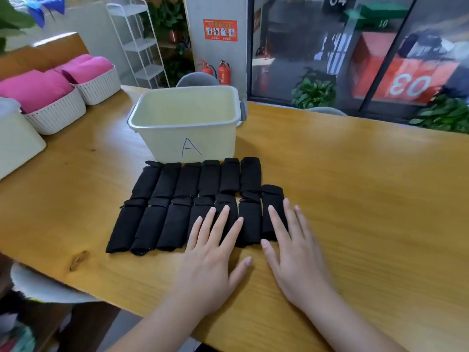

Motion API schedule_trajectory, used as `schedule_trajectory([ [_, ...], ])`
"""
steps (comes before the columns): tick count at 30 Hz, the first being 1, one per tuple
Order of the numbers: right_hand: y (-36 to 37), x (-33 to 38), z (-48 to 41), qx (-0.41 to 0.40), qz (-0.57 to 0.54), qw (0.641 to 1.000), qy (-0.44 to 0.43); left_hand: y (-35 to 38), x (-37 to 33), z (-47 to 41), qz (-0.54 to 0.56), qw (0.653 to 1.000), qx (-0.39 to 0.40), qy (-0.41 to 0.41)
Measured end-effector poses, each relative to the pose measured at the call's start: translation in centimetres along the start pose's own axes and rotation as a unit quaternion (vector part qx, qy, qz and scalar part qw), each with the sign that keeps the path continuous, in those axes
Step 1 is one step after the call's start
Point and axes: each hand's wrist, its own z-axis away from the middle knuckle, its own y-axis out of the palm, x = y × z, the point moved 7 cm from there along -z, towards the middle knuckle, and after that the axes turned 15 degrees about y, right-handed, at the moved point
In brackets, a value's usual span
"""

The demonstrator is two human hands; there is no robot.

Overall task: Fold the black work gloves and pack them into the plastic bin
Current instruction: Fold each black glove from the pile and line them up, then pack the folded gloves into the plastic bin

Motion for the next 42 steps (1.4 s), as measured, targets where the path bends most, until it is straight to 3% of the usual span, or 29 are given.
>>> schedule_trajectory([
  [7, -1.5, 0.2, -0.2, 0.13, 0.027, 0.989, 0.06, -1.5, -0.2, -0.2, 0.039, 0.991, 0.125, -0.022],
  [10, -3.7, 1.3, -0.7, 0.17, 0.024, 0.983, 0.068, -3.9, -0.1, -0.7, 0.051, 0.989, 0.139, -0.026],
  [21, -9.6, 7.3, -7.7, 0.247, -0.032, 0.961, 0.117, -12.7, 8.7, -3.8, 0.113, 0.978, 0.085, -0.152],
  [32, -11.5, 14.3, -18.0, 0.238, -0.043, 0.967, 0.085, -17.3, 20.7, -7.6, 0.164, 0.958, 0.002, -0.233],
  [42, -10.2, 17.5, -23.3, 0.205, -0.088, 0.969, 0.11, -15.4, 29.6, -9.6, 0.291, 0.893, -0.034, -0.34],
])
